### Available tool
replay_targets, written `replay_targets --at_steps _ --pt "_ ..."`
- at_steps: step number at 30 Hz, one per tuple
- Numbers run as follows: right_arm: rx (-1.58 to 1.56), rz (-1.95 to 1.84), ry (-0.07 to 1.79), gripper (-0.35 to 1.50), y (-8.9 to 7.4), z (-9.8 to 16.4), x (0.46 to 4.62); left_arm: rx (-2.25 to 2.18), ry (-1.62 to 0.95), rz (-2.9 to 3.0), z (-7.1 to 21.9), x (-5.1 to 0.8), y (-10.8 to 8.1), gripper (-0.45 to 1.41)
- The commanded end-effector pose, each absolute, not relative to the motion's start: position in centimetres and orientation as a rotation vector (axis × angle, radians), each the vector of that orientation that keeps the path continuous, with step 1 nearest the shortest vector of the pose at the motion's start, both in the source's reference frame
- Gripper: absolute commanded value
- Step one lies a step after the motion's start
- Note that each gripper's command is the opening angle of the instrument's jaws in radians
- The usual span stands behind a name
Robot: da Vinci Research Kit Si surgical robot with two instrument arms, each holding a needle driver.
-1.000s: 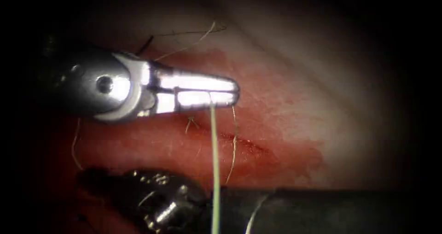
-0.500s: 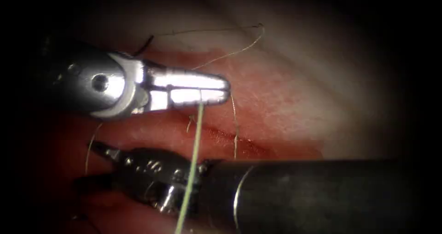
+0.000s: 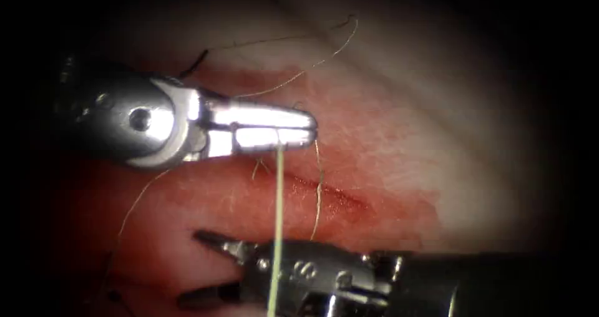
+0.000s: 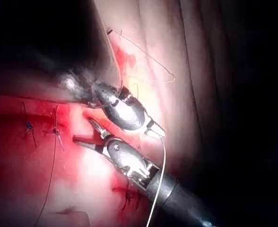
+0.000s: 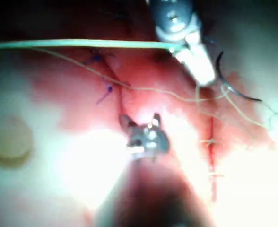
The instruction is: Wound Closure
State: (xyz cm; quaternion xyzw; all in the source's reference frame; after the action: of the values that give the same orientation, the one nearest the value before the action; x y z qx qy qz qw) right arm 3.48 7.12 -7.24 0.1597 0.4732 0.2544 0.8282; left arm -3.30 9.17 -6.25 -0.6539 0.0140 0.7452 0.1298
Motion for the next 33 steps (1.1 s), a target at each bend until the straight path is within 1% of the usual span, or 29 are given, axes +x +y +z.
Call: replay_targets --at_steps 1,4,5,7,8,9,10,11,12,20,25,28,33 --pt "0.343 0.527 1.003 1.48 7.1 -7.3 3.29 -1.902 0.043 2.165 -6.2 -3.36 9.1 -0.35" --pt "0.358 0.503 1.017 1.48 7.1 -7.4 2.96 -1.901 0.045 2.167 -6.2 -3.38 9.1 -0.35" --pt "0.354 0.486 1.034 1.36 7.2 -7.5 2.79 -1.902 0.047 2.168 -6.2 -3.38 9.1 -0.35" --pt "0.340 0.478 1.046 1.28 7.2 -7.5 2.68 -1.901 0.050 2.170 -6.2 -3.39 9.1 -0.35" --pt "0.338 0.483 1.056 1.20 7.3 -7.4 2.65 -1.902 0.051 2.172 -6.2 -3.39 9.1 -0.35" --pt "0.333 0.485 1.060 0.98 7.3 -7.4 2.63 -1.902 0.054 2.174 -6.1 -3.40 9.0 -0.35" --pt "0.329 0.490 1.061 0.15 7.3 -7.4 2.63 -1.904 0.059 2.178 -6.1 -3.41 9.0 -0.35" --pt "0.324 0.495 1.064 -0.30 7.3 -7.3 2.64 -1.906 0.061 2.181 -6.1 -3.41 8.9 -0.35" --pt "0.315 0.504 1.075 -0.35 7.4 -7.3 2.64 -1.908 0.063 2.183 -6.1 -3.41 8.9 -0.35" --pt "0.257 0.564 1.122 -0.35 7.9 -6.8 2.86 -1.943 0.050 2.170 -6.0 -3.31 8.5 -0.35" --pt "0.247 0.562 1.177 -0.35 8.0 -6.5 3.09 -1.996 0.052 2.142 -6.0 -3.43 8.5 -0.35" --pt "0.236 0.564 1.178 -0.35 8.1 -6.4 3.21 -2.045 0.046 2.119 -6.0 -3.51 8.4 -0.35" --pt "0.228 0.595 1.221 -0.35 8.2 -6.3 3.22 -2.079 0.025 2.104 -6.0 -3.56 8.3 -0.35"
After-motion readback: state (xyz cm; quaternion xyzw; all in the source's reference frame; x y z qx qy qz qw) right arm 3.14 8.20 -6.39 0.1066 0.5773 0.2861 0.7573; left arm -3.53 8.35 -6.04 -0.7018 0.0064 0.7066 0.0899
